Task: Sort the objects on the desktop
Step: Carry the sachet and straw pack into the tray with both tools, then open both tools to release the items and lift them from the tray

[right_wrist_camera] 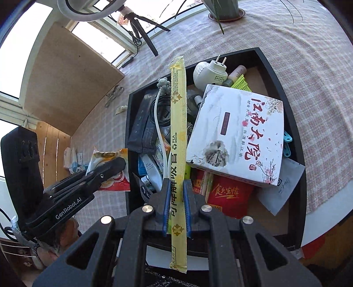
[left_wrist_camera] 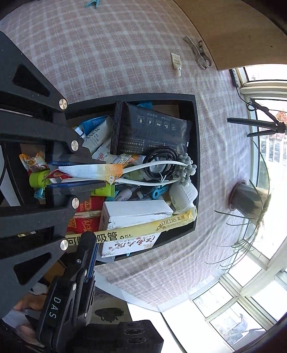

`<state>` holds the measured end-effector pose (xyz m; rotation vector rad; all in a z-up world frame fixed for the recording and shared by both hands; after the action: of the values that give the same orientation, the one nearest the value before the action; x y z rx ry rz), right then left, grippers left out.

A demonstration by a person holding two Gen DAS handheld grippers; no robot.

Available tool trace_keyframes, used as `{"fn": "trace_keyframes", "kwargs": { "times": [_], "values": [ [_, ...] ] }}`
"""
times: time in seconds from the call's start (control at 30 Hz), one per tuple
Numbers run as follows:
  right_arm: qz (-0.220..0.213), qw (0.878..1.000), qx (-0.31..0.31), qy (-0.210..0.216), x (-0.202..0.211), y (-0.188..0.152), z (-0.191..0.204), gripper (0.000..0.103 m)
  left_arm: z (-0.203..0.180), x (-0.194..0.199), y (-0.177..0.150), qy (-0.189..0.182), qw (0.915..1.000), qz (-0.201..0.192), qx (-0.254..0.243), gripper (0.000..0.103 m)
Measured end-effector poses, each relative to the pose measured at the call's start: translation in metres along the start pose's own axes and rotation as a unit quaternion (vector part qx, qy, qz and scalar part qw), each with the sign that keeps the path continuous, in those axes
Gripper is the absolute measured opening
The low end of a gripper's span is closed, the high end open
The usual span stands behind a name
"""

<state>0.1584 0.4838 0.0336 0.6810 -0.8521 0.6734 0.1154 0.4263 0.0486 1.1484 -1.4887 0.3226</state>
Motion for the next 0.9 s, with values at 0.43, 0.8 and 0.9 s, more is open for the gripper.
{"fn": "trace_keyframes", "kwargs": {
  "times": [0.43, 0.8, 0.9],
  "values": [
    [-0.045, 0.999, 0.007, -0.010, 0.008, 0.003, 0.022, 0.045, 0.058, 0.043, -0.016, 0.040, 0.9980, -0.040, 0.029, 0.038],
    [-0.070, 0.996, 0.061, -0.005, -0.013, -0.002, 0.086, 0.051, 0.177, 0.077, -0.061, 0.085, 0.9859, -0.058, 0.132, 0.038],
    [-0.076, 0.993, 0.091, -0.004, -0.022, -0.005, 0.111, 0.051, 0.208, 0.087, -0.076, 0.094, 0.9805, -0.063, 0.161, 0.038]
  ]
}}
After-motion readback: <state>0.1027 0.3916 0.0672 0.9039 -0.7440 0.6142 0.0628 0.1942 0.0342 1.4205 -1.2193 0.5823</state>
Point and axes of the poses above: each gripper's, at about its wrist camera, not at the fingertips, and x roughly against the way its jaws point, z to its left, y to its top, the point moved 10 cm from there along -x, roughly the way its jaws point, and after that the axes turned 6 degrees about -z, right-handed, at the moved point
